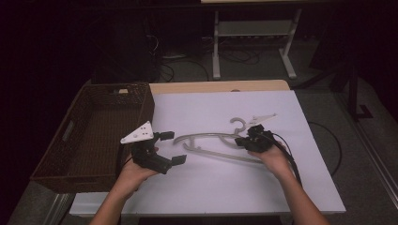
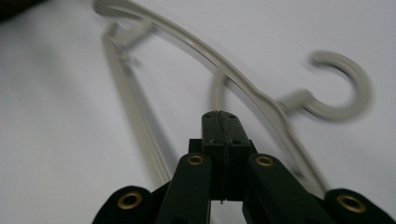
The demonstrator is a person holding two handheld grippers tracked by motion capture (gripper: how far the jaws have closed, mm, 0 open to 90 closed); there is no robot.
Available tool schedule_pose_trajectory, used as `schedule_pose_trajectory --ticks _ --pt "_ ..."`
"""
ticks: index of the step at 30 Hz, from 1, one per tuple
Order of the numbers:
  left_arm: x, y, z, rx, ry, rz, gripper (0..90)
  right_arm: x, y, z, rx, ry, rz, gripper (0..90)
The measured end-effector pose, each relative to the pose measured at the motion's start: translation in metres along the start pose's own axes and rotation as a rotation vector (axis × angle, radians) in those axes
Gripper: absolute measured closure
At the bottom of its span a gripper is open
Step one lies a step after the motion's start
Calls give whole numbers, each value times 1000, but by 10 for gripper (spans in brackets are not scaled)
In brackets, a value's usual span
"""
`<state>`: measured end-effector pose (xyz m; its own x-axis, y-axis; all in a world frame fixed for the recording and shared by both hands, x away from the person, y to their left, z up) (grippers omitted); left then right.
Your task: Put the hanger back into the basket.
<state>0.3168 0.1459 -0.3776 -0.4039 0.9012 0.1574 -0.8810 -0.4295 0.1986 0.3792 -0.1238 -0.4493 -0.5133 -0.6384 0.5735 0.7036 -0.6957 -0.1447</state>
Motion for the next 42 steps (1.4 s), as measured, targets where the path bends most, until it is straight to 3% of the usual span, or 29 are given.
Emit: schedule_pose_trajectory --ticks 7,13,18,22,28,33,34,36,37,39,41,42 --pt "2 -2 1 5 11 6 0 -46 -32 21 58 -16 91 895" --pt "2 -2 1 8 14 7 0 -77 -45 23 86 -62 114 895" --pt "3 -2 1 7 16 6 0 -90 -51 18 89 -104 123 895" --pt "2 -2 1 8 14 5 0 -90 -54 15 98 -123 137 895" --pt "2 -1 0 9 7 4 0 -85 -65 11 105 -134 203 895" --pt "1 -2 -1 11 6 4 0 -67 -83 3 127 -139 278 895" --pt "1 -2 -1 11 6 4 0 -62 -87 2 114 -137 294 895" --pt "1 -2 -1 11 5 4 0 -59 -89 0 137 -147 296 895" --pt "0 -2 -1 11 0 4 0 -56 -89 -6 199 -150 281 895" --pt "0 -1 -2 9 -2 4 0 -52 -88 -7 209 -132 270 895" --pt "-2 -1 -2 9 -3 3 0 -52 -87 -2 146 -107 249 895" --pt "-2 -1 -2 9 -3 3 0 -52 -87 -2 146 -107 249 895"
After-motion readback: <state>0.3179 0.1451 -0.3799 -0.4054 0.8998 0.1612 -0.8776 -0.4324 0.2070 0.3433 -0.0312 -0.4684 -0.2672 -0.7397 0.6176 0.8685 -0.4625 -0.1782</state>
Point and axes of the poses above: each handheld gripper's, and its own axes: x roughly backward along the jaws, z roughly out of its top, y roughly to its right, the point moved 6 cm from there along -x, roughly forward along the jaws, and after that the axes turned 10 degrees about y, right-handed, at the moved point
